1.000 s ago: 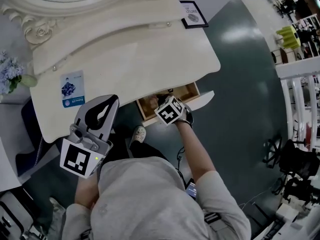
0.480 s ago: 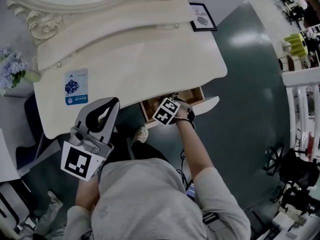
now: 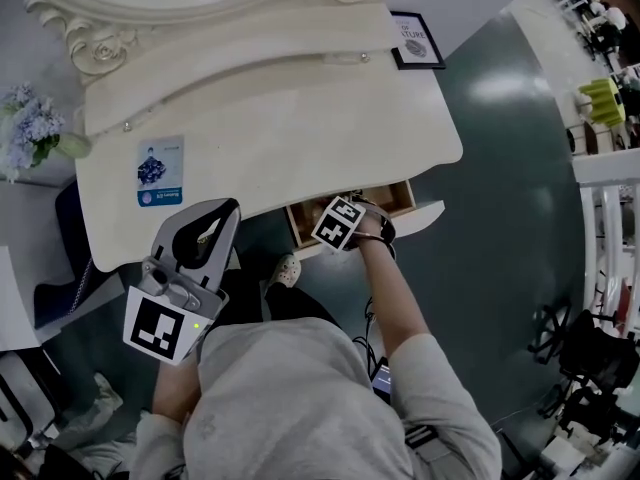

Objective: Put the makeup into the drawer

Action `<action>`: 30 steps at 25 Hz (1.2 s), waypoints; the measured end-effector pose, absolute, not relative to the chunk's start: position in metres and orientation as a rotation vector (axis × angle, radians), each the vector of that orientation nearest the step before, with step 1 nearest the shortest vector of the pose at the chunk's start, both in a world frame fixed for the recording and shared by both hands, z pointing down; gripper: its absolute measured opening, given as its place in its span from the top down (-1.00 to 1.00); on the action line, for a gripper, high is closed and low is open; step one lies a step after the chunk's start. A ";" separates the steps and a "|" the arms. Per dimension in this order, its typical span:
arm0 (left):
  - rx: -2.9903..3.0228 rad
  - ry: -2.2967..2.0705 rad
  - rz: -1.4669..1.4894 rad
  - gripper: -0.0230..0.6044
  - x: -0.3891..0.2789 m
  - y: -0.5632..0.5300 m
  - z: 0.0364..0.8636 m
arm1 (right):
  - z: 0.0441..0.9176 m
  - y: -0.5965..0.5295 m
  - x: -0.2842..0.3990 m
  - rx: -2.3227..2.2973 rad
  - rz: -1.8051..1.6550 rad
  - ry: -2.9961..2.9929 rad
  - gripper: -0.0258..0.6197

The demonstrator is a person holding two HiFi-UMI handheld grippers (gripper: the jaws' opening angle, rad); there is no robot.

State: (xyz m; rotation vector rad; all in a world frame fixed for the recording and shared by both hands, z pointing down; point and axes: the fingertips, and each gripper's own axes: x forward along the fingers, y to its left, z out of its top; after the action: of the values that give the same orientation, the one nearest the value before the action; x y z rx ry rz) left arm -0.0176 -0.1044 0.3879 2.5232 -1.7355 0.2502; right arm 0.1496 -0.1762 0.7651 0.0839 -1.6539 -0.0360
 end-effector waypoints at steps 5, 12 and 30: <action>2.526 -1.744 0.253 0.89 -0.019 -0.103 0.385 | 0.761 -0.177 0.149 0.115 0.019 -1.704 0.50; 2.554 -1.715 0.248 0.89 -0.014 -0.104 0.383 | 0.740 -0.182 0.151 0.221 0.124 -1.817 0.45; 2.644 -1.644 0.226 0.89 -0.016 -0.098 0.363 | 0.678 -0.187 0.152 0.529 0.332 -2.063 0.82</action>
State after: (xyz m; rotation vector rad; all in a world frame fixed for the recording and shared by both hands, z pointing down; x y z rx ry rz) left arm -0.0160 -0.0978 0.3630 2.6438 -1.6445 0.2264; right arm 0.1516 -0.1868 0.6783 0.5289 -2.0633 0.3315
